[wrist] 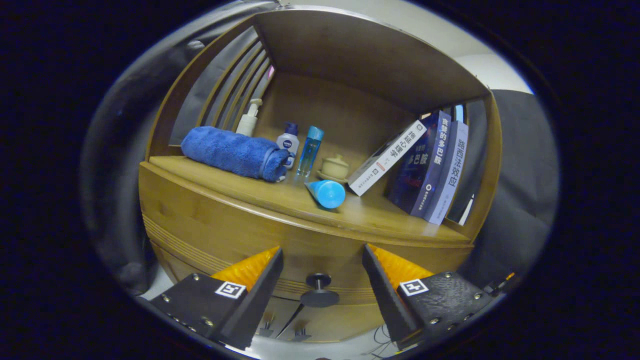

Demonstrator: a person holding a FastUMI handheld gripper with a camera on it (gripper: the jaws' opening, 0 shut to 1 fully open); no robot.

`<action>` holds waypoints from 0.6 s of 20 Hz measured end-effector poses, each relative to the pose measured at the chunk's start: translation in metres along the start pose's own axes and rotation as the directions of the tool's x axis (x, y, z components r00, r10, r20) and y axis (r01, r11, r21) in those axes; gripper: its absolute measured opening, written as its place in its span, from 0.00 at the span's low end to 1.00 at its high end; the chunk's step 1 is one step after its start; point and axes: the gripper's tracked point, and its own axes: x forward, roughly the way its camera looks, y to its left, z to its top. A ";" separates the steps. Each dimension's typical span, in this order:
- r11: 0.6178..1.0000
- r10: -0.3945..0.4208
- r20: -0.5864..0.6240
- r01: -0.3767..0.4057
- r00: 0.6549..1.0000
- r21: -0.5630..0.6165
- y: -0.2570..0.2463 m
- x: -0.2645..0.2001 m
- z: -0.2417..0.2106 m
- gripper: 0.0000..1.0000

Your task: Pull open the drawer, take out the items inside it, and place them on the countertop above the cabinet.

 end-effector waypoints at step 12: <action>0.985 0.049 0.131 -0.070 0.990 0.160 -0.018 -0.061 0.067 0.99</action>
